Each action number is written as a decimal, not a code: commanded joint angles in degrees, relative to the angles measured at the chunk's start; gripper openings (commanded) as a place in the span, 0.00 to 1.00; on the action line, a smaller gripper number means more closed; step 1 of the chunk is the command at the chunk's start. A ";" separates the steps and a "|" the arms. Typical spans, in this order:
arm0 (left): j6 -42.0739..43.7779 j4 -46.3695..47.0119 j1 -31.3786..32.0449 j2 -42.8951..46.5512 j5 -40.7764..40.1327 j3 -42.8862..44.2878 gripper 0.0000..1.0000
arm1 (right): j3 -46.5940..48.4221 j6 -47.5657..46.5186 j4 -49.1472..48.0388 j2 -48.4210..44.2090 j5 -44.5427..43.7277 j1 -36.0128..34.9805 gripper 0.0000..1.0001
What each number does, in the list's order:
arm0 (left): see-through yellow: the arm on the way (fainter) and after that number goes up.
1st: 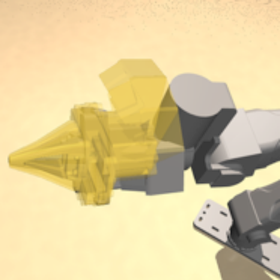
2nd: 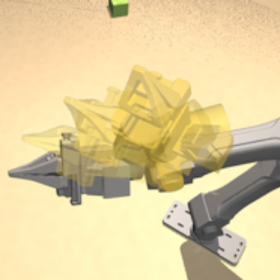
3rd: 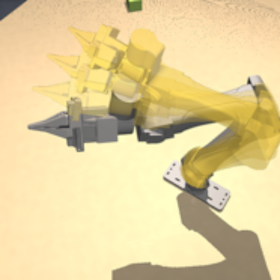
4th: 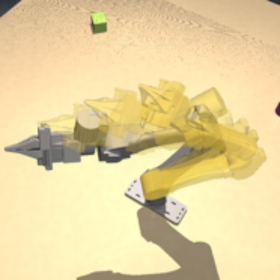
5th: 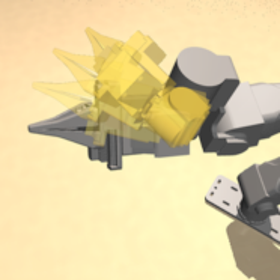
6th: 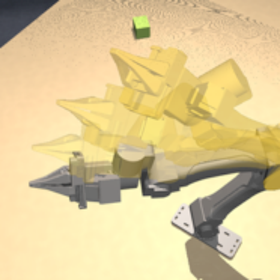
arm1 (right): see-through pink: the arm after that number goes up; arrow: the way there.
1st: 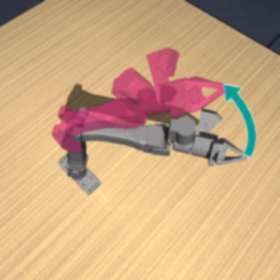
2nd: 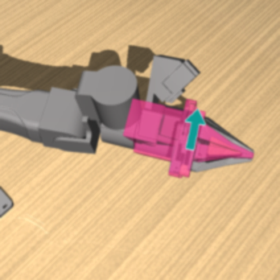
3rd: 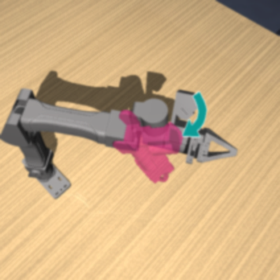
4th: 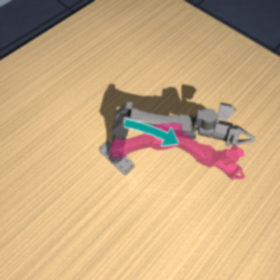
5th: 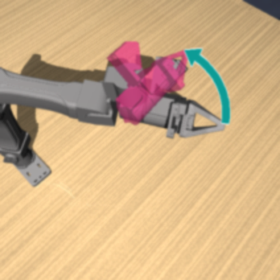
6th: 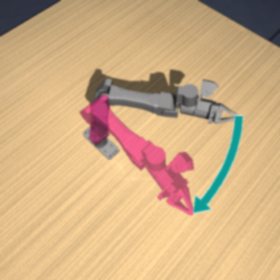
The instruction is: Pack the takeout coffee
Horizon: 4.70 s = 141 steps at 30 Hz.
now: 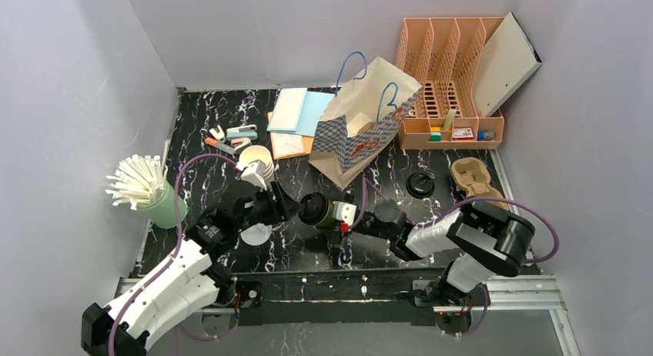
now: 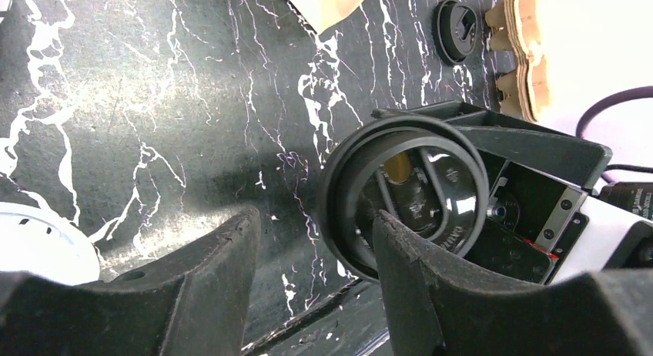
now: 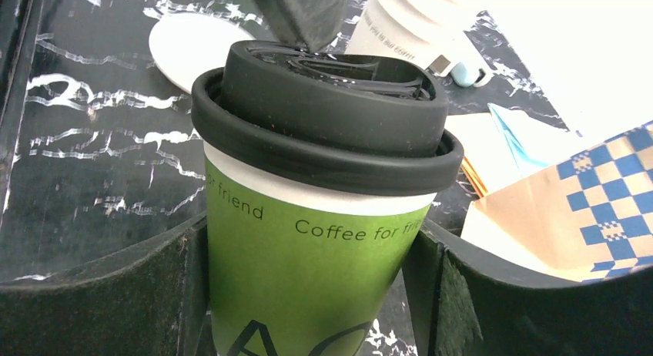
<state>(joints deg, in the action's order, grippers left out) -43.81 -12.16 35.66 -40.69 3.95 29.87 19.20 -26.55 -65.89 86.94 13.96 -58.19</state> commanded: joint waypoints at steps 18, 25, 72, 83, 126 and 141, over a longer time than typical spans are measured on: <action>-0.06 6.82 -2.70 -9.24 9.38 4.26 0.52 | -2.57 7.74 -28.29 10.07 -3.15 0.10 0.81; 1.03 8.49 -2.70 -14.00 11.03 4.46 0.41 | -2.36 7.82 -28.27 10.18 -2.64 0.10 0.81; 11.90 -5.38 1.08 -21.36 6.68 16.66 0.22 | -6.29 8.84 -15.74 2.90 -6.51 -0.39 0.94; 9.77 -2.35 0.38 -17.79 5.72 10.74 0.26 | 9.97 11.75 48.92 -19.67 -7.48 -0.38 0.98; 8.69 -4.55 -6.91 -11.57 8.32 6.66 0.37 | 26.33 10.38 67.75 -3.72 -9.30 2.44 0.84; 7.56 -5.23 -8.01 -10.97 11.03 10.19 0.45 | 17.24 8.42 48.61 -13.16 -3.77 2.48 0.74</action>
<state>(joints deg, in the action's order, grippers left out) -36.10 -15.49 28.64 -53.39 13.32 36.40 39.11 -16.71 -5.19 76.64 7.29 -55.88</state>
